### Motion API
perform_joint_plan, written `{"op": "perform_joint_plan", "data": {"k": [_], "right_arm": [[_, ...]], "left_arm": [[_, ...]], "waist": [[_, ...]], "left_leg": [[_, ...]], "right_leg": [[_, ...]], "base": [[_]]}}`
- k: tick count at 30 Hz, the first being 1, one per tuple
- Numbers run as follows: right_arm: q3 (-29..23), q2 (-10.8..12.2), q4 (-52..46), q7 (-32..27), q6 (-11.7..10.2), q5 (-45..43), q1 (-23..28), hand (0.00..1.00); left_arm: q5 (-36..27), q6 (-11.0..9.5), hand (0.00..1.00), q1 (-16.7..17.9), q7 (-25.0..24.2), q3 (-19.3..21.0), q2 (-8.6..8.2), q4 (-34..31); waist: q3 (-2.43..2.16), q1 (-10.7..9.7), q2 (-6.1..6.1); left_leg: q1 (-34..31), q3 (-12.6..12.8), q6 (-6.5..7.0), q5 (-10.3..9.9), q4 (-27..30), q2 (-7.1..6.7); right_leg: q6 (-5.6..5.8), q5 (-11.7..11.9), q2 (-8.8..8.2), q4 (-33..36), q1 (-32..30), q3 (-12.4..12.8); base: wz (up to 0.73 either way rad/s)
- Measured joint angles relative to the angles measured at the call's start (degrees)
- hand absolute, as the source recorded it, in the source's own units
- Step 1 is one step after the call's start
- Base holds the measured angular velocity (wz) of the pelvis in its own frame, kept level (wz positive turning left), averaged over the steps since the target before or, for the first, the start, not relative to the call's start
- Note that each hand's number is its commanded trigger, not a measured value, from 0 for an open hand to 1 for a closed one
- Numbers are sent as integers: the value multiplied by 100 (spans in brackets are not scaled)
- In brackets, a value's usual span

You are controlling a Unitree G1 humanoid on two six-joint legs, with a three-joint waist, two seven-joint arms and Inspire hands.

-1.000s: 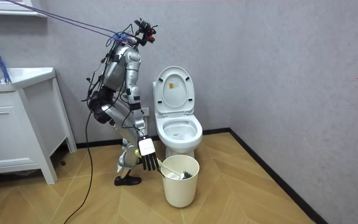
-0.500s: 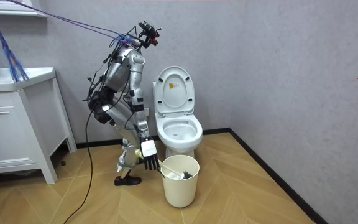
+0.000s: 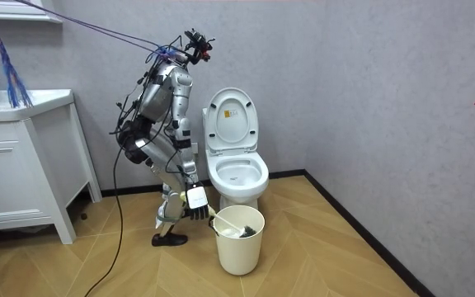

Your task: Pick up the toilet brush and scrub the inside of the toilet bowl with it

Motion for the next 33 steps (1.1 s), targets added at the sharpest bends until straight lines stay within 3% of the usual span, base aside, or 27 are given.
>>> {"op": "perform_joint_plan", "data": {"k": [5,9,14,20,22,26,29,31,33], "right_arm": [[62,-115,12,102,-10,425,6,100],[61,-109,66,126,1,634,201,100],[58,50,188,243,-5,720,486,100],[58,217,229,457,4,751,738,100],[7,375,222,535,-2,868,861,100],[-1,483,300,635,5,1057,1097,100],[-160,551,383,680,5,1101,1258,100],[-411,656,390,681,5,1120,1448,100],[-479,698,384,683,4,1156,1613,100]], "left_arm": [[-6,17,0,68,2,-2,-1,-70],[-7,37,0,323,-7,-1,-11,-146],[-7,4,0,417,-131,9,-15,-84],[-6,-60,0,697,-171,21,-29,191],[-2,-63,0,869,-229,144,-39,295],[-3,-121,0,933,-279,308,-31,712],[0,-129,0,1054,-317,598,-30,930],[-2,-146,0,1259,-350,837,-46,1036],[-8,-146,0,1414,-350,904,-68,1056]], "waist": [[-7,95,15],[-8,93,17],[-5,59,4],[-6,-73,-29],[-33,-113,-112],[-83,-150,-209],[-119,-236,-297],[-175,-259,-381],[-183,-293,-392]], "left_leg": [[24,-30,-25,8,50,-53],[248,-70,-33,0,33,-58],[681,-111,-46,3,-88,-54],[1672,-100,-67,66,-649,-63],[2145,-93,-95,122,-968,-32],[2822,-95,-110,134,-1339,17],[3367,-160,-122,140,-1633,19],[3859,-157,-128,142,-1888,9],[4236,-179,-128,141,-2098,19]], "right_leg": [[-9,-34,2,83,21,13],[-5,-48,5,37,288,-16],[31,-43,74,-145,745,-17],[87,88,131,-728,1709,-41],[109,200,216,-1113,2167,-28],[98,308,256,-1644,2929,-189],[159,379,373,-2092,3553,-222],[209,444,427,-2486,4087,-243],[236,510,447,-2820,4528,-348]], "base": [[4],[2],[-1],[-4],[-12],[-3],[8],[0],[4]]}}
